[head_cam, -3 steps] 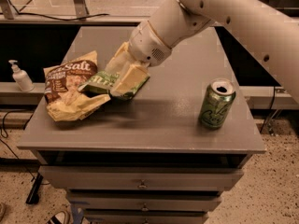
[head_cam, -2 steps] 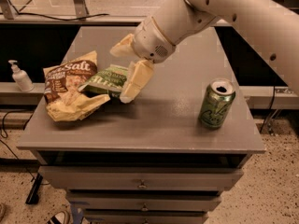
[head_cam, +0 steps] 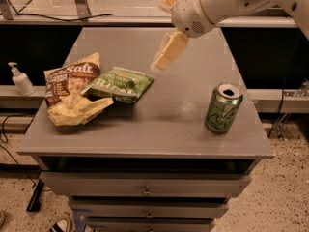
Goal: Move green jalapeno chip bag near brown chip bag
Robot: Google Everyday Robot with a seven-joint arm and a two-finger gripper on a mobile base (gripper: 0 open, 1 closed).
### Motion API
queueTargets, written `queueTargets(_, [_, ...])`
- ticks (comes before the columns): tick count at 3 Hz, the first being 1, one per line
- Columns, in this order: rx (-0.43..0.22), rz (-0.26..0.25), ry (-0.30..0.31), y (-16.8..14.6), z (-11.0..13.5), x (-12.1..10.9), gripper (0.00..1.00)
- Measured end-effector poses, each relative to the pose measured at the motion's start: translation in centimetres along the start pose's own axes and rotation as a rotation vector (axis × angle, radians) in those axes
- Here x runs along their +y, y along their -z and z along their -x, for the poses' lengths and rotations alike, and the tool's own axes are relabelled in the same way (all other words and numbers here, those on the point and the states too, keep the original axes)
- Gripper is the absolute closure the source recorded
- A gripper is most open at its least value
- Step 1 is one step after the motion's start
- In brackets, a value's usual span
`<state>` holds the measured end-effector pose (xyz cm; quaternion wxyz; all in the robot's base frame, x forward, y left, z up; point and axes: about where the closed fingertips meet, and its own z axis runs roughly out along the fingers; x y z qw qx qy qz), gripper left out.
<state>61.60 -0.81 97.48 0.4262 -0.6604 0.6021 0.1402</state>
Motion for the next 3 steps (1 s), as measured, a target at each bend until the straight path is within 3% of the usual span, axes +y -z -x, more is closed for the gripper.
queueTargets(1, [-0.032, -0.236, -0.072, 3.3, -2.3, -7.3, 0.0])
queueTargets(2, [-0.082, -0.435, -0.139, 7.7, -4.1, -12.8, 0.0])
queueTargets(3, [-0.092, -0.455, -0.135, 7.8, -3.7, -13.4, 0.0])
